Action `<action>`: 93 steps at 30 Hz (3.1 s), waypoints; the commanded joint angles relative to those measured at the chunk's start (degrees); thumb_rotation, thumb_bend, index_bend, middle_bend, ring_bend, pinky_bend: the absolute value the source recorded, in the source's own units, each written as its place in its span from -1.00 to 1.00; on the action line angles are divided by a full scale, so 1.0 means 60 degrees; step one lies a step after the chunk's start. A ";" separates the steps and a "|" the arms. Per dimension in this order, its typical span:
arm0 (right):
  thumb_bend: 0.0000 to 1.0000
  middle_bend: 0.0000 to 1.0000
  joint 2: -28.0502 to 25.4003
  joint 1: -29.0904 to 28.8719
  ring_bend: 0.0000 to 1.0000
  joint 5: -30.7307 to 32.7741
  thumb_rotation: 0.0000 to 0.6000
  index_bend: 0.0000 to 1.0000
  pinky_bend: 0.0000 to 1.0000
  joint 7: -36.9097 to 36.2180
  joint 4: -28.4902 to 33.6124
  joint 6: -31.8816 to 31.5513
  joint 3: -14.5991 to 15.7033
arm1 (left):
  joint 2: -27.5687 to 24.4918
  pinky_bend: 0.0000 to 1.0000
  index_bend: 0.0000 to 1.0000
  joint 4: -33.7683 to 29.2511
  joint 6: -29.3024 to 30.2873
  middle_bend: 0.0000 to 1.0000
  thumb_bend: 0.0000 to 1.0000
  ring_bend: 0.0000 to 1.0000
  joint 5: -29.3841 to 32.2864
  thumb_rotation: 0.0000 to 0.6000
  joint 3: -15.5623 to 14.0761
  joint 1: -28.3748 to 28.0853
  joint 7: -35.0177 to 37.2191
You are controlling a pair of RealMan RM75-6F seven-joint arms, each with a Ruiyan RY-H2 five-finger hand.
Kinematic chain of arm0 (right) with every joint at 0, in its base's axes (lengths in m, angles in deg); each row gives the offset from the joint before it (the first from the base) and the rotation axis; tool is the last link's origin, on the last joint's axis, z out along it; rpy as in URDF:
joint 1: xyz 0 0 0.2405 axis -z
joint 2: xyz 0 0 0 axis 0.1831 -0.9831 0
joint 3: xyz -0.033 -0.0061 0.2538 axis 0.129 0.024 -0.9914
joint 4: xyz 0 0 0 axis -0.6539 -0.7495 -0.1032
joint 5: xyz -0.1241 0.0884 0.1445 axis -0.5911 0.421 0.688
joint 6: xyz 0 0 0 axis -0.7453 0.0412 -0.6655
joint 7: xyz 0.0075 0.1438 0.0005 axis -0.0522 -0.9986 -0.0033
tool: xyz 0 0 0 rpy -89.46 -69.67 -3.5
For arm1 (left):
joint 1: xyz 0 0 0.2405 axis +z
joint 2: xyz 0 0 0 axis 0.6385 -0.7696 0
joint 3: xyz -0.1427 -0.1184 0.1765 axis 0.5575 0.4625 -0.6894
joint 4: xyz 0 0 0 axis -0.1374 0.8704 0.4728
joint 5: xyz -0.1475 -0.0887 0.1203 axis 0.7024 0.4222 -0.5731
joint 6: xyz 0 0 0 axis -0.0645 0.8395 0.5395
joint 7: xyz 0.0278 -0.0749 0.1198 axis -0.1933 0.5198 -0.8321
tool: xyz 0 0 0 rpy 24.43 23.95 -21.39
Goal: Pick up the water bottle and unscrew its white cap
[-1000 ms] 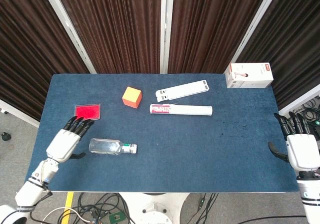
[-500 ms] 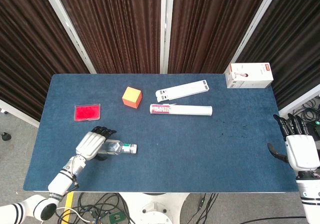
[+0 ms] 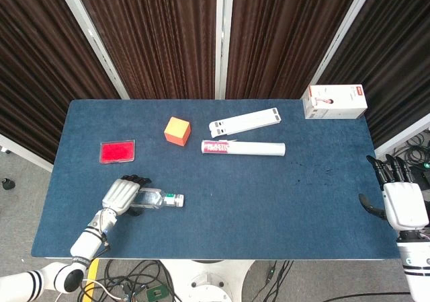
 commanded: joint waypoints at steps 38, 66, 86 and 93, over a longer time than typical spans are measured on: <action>-0.28 -0.75 -0.1057 -0.4567 -1.00 -0.1038 0.15 -0.50 -1.00 -0.3539 0.2916 0.5516 -0.0702 | 0.1716 -0.05 0.02 0.2982 0.3428 0.11 -0.26 -0.15 -0.4009 1.00 -0.0026 -0.0313 0.8513; -0.25 -0.83 0.0488 -0.5845 -1.00 0.0974 0.13 -0.48 -1.00 -0.2411 0.2240 0.6899 -0.0447 | 0.2131 -0.07 0.03 0.2770 0.2601 0.11 -0.25 -0.15 -0.3518 1.00 -0.0236 -0.0712 0.8166; -0.20 -0.83 0.0762 -0.6220 -1.00 0.1204 0.13 -0.48 -1.00 -0.2278 0.2143 0.7049 -0.0409 | 0.2171 -0.07 0.03 0.2702 0.2479 0.11 -0.25 -0.15 -0.3470 1.00 -0.0312 -0.0813 0.8000; -0.19 -0.83 0.0810 -0.6286 -1.00 0.1186 0.12 -0.48 -1.00 -0.2311 0.2170 0.7039 -0.0398 | 0.2259 -0.07 0.03 0.2766 0.2384 0.11 -0.25 -0.15 -0.3421 1.00 -0.0343 -0.0840 0.7916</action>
